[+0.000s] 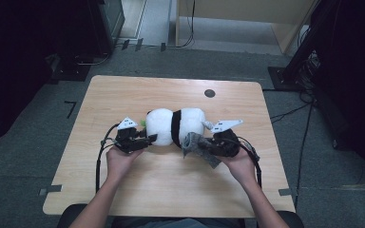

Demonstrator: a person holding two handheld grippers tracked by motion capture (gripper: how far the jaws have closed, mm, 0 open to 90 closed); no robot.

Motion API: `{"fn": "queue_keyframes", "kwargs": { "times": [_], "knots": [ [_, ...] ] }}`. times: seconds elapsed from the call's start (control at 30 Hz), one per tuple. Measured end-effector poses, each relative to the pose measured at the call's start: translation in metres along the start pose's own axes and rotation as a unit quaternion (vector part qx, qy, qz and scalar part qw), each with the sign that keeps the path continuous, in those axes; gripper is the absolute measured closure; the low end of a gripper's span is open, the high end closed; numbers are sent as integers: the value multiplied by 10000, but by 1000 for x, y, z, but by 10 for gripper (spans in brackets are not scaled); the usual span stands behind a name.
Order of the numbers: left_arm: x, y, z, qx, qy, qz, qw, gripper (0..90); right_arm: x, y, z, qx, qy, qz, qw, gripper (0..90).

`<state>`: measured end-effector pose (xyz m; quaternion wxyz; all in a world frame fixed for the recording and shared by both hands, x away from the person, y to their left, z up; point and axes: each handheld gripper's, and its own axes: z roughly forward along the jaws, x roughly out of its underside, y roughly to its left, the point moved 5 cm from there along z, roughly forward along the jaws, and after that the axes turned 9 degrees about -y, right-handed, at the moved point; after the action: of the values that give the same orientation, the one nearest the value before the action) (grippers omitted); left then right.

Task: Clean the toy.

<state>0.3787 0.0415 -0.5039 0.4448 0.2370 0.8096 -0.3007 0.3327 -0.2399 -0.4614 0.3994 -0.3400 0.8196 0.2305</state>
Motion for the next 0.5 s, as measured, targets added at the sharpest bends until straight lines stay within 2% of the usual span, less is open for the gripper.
{"fn": "queue_keyframes", "kwargs": {
  "times": [0.13, 0.23, 0.37, 0.5],
  "knots": [
    [0, 0, 0, 10, -9, 2, 10000, 537, 7, -11, -7, 95, -8, 150, 9998, 760],
    [1, 0, 0, 15, -6, -10, 10000, 532, 9, -12, -9, 86, -25, 161, 9998, 761],
    [0, 0, 0, -3, -9, -11, 10000, 522, 7, -7, -10, -84, -52, 69, 9999, 764],
    [0, 0, 0, 14, -38, -43, 10000, 511, 1, 6, -8, -370, -117, -20, 9992, 767]
  ]
}}
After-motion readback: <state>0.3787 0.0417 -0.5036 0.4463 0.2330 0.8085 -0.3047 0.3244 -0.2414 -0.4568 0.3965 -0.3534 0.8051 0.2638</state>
